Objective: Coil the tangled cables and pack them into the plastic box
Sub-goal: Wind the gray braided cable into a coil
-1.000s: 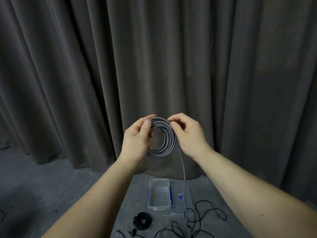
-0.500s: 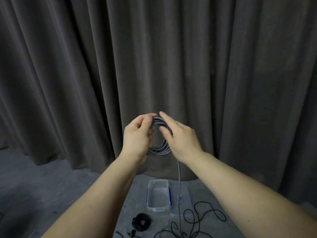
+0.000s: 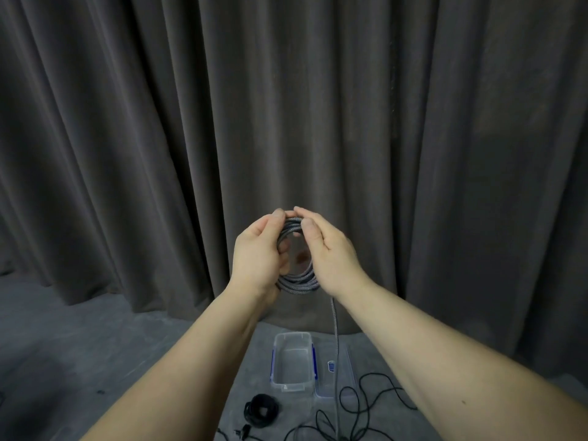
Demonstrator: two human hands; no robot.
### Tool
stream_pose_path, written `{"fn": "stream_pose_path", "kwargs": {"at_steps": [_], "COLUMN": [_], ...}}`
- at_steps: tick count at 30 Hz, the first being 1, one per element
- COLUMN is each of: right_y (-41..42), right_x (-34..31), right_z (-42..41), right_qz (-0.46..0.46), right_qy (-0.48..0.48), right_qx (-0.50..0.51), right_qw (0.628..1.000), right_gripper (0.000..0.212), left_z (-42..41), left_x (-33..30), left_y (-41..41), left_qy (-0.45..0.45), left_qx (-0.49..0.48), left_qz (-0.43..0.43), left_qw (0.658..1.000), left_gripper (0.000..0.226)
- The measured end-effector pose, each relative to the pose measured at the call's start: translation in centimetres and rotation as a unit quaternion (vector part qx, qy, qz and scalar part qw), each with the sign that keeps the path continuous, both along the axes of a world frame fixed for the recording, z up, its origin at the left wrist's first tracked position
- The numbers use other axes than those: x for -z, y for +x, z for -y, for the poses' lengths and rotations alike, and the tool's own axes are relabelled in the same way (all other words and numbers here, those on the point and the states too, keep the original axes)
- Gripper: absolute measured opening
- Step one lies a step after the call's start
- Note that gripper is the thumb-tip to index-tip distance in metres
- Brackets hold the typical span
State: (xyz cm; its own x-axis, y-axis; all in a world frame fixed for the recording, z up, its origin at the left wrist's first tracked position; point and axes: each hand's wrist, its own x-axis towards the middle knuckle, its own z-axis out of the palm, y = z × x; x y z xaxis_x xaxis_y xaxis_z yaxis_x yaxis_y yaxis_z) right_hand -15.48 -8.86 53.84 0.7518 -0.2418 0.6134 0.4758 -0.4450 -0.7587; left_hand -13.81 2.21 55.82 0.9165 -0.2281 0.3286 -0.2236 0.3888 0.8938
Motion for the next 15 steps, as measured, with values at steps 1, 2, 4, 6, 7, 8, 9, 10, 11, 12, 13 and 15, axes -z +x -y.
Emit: {"fn": "stream_pose_path", "kwargs": {"at_steps": [1, 2, 4, 6, 7, 8, 9, 10, 11, 12, 13, 15], "right_y": [0.0, 0.0, 0.3, 0.6, 0.7, 0.8, 0.9, 1.0, 1.1, 1.2, 1.4, 1.4], "right_x": [0.1, 0.2, 0.4, 0.5, 0.4, 0.3, 0.2, 0.1, 0.1, 0.2, 0.3, 0.4], "right_z": [-0.2, -0.3, -0.4, -0.4, -0.3, -0.1, 0.1, 0.2, 0.3, 0.3, 0.2, -0.1], "right_qz": [0.007, 0.019, 0.032, 0.033, 0.036, 0.039, 0.039, 0.036, 0.032, 0.028, 0.024, 0.006], "right_qy": [0.01, 0.022, 0.048, 0.06, 0.056, 0.048, 0.045, 0.047, 0.054, 0.062, 0.073, 0.095], "right_qx": [0.004, 0.013, 0.033, 0.049, 0.056, 0.064, 0.071, 0.075, 0.076, 0.073, 0.066, 0.049], "right_qw": [1.0, 1.0, 0.998, 0.996, 0.996, 0.996, 0.996, 0.995, 0.995, 0.995, 0.995, 0.994], "right_gripper": [0.03, 0.029, 0.027, 0.027, 0.028, 0.029, 0.028, 0.028, 0.027, 0.027, 0.028, 0.03], "left_z": [0.0, 0.0, 0.2, 0.3, 0.3, 0.3, 0.3, 0.2, 0.3, 0.3, 0.5, 0.6], "left_x": [0.0, -0.1, -0.2, -0.2, -0.1, 0.1, 0.4, 0.6, 0.9, 1.0, 1.0, 0.9], "left_y": [0.0, 0.0, 0.0, -0.1, -0.2, -0.3, -0.4, -0.5, -0.7, -0.8, -0.8, -0.7], "left_qy": [0.007, 0.016, 0.038, 0.06, 0.069, 0.079, 0.088, 0.096, 0.098, 0.09, 0.07, 0.026], "left_qx": [-0.009, -0.019, -0.038, -0.05, -0.048, -0.042, -0.035, -0.029, -0.028, -0.029, -0.029, -0.032], "left_qz": [0.007, 0.015, 0.03, 0.051, 0.068, 0.085, 0.099, 0.106, 0.105, 0.098, 0.087, 0.058], "left_qw": [1.0, 1.0, 0.998, 0.996, 0.994, 0.992, 0.991, 0.989, 0.989, 0.991, 0.993, 0.997], "left_gripper": [0.029, 0.03, 0.03, 0.029, 0.027, 0.024, 0.02, 0.02, 0.023, 0.025, 0.024, 0.021]}}
